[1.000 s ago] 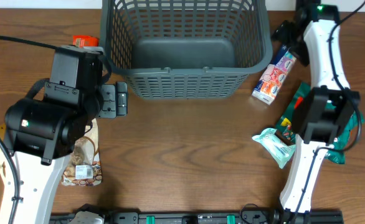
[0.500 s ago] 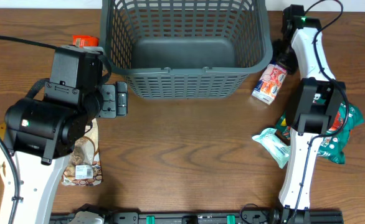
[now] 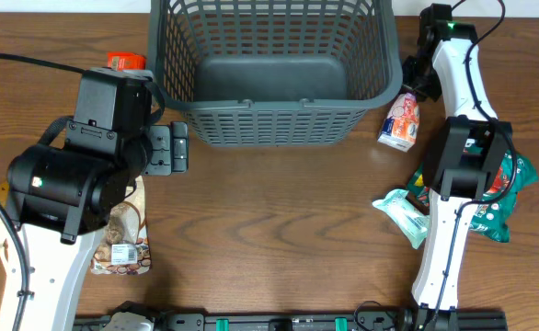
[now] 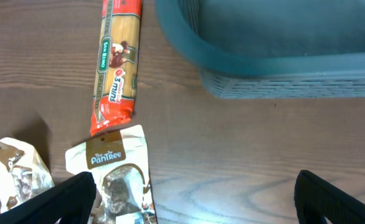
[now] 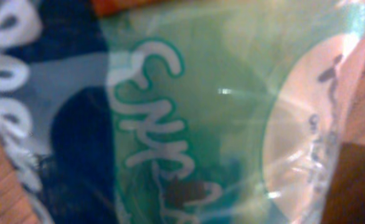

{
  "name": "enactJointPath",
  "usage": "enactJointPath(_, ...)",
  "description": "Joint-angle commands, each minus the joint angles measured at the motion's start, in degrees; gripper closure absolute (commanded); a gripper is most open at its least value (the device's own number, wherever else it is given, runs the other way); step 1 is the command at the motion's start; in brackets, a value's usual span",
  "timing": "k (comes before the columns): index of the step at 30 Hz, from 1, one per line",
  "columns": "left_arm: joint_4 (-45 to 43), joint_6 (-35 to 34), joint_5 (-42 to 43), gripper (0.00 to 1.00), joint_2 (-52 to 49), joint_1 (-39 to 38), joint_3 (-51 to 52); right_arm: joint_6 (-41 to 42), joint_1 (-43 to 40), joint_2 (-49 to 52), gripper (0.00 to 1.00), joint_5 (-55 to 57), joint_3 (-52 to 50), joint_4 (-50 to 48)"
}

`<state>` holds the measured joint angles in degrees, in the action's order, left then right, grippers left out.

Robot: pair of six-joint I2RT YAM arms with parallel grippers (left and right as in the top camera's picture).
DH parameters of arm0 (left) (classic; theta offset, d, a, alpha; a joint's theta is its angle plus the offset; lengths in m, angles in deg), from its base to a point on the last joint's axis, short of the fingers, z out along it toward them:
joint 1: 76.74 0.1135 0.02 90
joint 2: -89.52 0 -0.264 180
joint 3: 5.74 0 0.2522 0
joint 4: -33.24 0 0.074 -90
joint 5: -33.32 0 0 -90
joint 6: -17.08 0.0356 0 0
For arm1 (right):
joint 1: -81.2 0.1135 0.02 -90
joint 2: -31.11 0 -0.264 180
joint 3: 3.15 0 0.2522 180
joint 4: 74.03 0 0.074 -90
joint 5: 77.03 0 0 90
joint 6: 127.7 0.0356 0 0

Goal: Pack container
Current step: 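Carry the tissue bundle into the basket and release it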

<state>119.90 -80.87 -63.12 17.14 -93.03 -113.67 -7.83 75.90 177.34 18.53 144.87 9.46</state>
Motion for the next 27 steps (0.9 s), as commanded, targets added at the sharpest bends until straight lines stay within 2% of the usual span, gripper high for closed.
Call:
enactJointPath(1, 0.6, -0.9, -0.9, 0.08, -0.3, -0.1, 0.3, -2.2, -0.1, -10.3, 0.99, 3.6, 3.8, 0.0)
enactJointPath(7, 1.5, -0.9, -0.9, 0.08, -0.3, -0.1, 0.3, -6.8, 0.4, -25.8, 0.99, 5.1, 5.7, -3.8)
enactJointPath(10, 1.7, -0.9, -0.9, 0.08, -0.3, -0.1, 0.3, -13.3, 1.7, -32.9, 0.99, 3.3, 5.7, -5.8)
enactJointPath(13, 1.6, -0.9, -0.9, 0.08, -0.3, -0.1, 0.3, -26.9, 4.5, -38.1, 0.99, -3.6, 5.7, -7.0)
enactJointPath(16, 1.6, -0.9, -0.9, 0.08, -0.3, -0.1, 0.3, -45.0, 8.9, -41.5, 0.99, -14.5, 5.7, -5.8)
enactJointPath(21, 1.6, -0.9, -0.9, 0.08, -0.3, -0.1, 0.3, -68.1, 16.7, -42.5, 0.99, -27.1, 5.7, -1.5)
enactJointPath(27, 1.6, -0.9, -0.9, 0.08, -0.3, -0.1, 0.3, -77.2, 22.7, -39.1, 0.99, -28.9, 5.7, -6.6)
